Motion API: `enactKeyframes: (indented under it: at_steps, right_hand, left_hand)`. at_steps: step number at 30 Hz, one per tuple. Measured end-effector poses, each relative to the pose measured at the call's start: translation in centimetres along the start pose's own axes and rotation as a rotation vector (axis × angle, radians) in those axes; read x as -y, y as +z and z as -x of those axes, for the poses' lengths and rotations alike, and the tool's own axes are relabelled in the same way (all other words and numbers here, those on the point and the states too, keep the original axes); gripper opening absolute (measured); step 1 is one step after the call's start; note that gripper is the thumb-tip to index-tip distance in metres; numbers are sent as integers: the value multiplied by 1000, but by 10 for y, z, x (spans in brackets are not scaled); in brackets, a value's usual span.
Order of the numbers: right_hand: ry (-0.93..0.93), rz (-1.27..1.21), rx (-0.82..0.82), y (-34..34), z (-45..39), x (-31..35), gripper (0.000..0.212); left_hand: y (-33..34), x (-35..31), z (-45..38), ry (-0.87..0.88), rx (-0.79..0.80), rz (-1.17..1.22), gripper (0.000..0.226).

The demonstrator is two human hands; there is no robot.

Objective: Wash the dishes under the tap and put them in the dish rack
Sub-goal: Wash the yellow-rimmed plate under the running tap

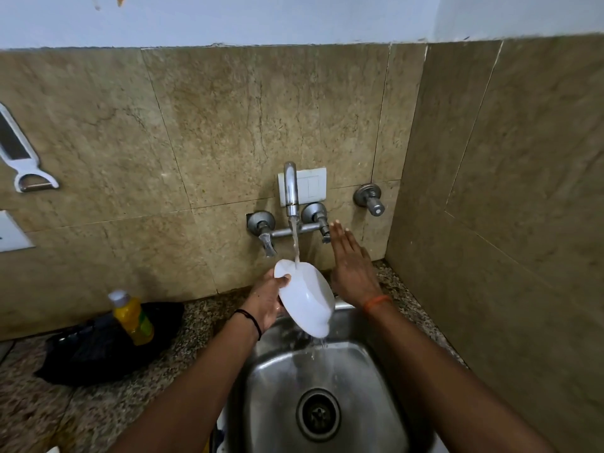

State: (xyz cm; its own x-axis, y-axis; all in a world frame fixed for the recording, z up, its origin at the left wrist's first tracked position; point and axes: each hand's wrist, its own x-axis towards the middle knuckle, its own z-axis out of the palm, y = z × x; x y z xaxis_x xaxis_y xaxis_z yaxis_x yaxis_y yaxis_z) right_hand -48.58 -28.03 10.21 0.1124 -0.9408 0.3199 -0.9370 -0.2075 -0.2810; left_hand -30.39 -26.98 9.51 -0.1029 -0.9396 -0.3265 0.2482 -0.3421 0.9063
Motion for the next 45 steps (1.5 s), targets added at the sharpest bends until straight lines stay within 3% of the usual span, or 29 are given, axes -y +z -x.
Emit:
enactKeyframes:
  at_steps: [4, 10, 14, 18, 21, 24, 29, 32, 42, 45]
  right_hand:
    - [59, 221, 199, 3, -16, -1, 85]
    - [75, 221, 236, 2, -21, -1, 86]
    - [76, 197, 310, -6, -25, -3, 84]
    - [102, 178, 359, -11, -29, 0, 86]
    - [121, 175, 384, -12, -32, 1, 88]
    - [128, 167, 409, -12, -32, 2, 95]
    - [133, 196, 431, -11, -37, 1, 92]
    - [138, 188, 436, -9, -37, 0, 91]
    - [161, 106, 445, -11, -37, 2, 90]
    - [134, -48, 392, -24, -40, 15, 73]
  left_hand:
    - [4, -1, 4, -16, -21, -102, 39]
    - [10, 3, 3, 93, 36, -344, 39]
    - [18, 0, -5, 281, 13, -904, 42]
    - [30, -15, -12, 359, 96, -1372, 44]
    - [40, -27, -16, 352, 192, -1711, 38]
    - [51, -35, -21, 272, 311, -1874, 35]
    - [64, -31, -31, 204, 375, -1996, 38]
    - [64, -30, -35, 186, 345, -1888, 42]
    - [44, -26, -35, 453, 165, -1859, 41]
    - [36, -27, -34, 445, 136, -1753, 37]
